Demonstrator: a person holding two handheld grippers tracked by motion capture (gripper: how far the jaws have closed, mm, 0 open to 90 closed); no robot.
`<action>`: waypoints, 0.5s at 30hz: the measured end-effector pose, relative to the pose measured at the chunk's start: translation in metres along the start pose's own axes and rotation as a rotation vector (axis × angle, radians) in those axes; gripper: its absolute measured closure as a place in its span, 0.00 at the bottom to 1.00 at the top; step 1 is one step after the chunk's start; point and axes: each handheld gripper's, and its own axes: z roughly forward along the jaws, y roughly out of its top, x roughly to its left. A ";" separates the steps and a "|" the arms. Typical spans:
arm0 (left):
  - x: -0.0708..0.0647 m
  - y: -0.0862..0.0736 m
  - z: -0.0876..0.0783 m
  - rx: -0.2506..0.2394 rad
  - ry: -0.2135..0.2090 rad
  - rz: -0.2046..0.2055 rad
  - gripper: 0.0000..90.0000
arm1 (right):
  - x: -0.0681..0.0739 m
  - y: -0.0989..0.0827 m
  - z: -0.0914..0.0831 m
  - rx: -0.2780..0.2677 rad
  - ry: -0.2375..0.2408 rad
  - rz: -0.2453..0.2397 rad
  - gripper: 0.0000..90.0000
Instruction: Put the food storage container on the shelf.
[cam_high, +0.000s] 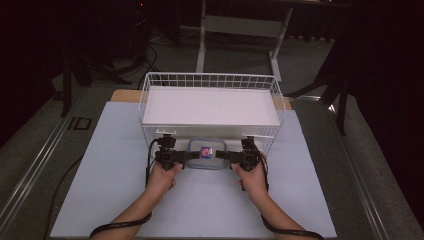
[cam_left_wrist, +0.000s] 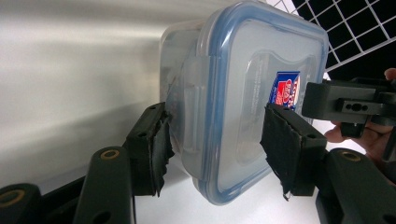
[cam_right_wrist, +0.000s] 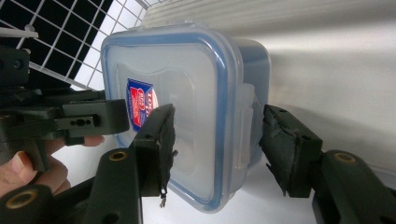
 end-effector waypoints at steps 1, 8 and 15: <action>0.000 0.001 0.000 -0.007 0.002 -0.001 0.48 | -0.001 0.001 0.000 -0.006 0.005 -0.005 0.50; 0.002 0.001 0.003 -0.045 -0.020 0.016 0.48 | -0.006 0.006 0.002 -0.017 0.010 -0.045 0.48; 0.010 -0.003 0.007 -0.105 -0.057 0.064 0.44 | -0.008 0.008 0.004 -0.045 0.020 -0.084 0.45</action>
